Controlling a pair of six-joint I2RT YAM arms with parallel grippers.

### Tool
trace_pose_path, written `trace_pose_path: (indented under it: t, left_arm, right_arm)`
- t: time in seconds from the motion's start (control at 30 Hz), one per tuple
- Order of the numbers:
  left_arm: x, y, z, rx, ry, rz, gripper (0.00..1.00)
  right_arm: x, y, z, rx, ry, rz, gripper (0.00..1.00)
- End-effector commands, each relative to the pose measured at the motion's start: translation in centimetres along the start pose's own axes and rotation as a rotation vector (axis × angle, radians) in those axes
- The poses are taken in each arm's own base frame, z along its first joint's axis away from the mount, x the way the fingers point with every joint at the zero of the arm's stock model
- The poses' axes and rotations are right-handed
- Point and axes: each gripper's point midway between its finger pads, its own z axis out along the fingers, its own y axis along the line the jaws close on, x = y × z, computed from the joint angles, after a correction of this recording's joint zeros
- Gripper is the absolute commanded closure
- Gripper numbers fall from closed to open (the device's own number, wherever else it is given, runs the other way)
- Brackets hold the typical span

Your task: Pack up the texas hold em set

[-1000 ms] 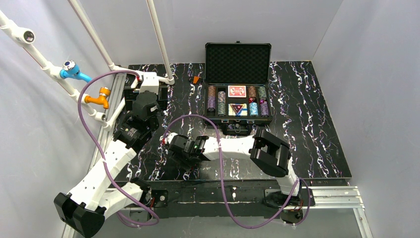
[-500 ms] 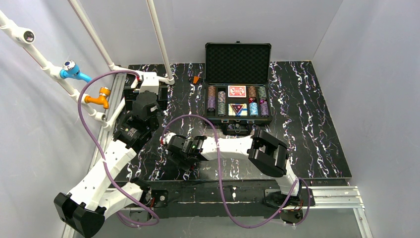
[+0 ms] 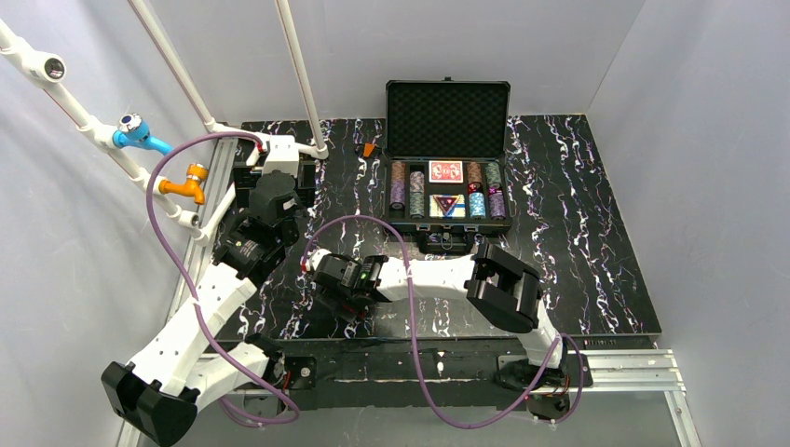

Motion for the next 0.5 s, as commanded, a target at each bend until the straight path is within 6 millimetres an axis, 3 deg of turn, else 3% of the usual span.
trace_pose_path:
  t: [0.0, 0.47]
  left_arm:
    - [-1.2, 1.1, -0.5, -0.029, -0.033, -0.038, 0.02]
    - [-1.2, 1.0, -0.4, -0.029, -0.03, -0.033, 0.02]
  right_arm:
    - [2.3, -0.2, 0.9, 0.023, 0.074, -0.043, 0.18]
    - [3.4, 0.3, 1.0, -0.101, 0.094, -0.001, 0.19]
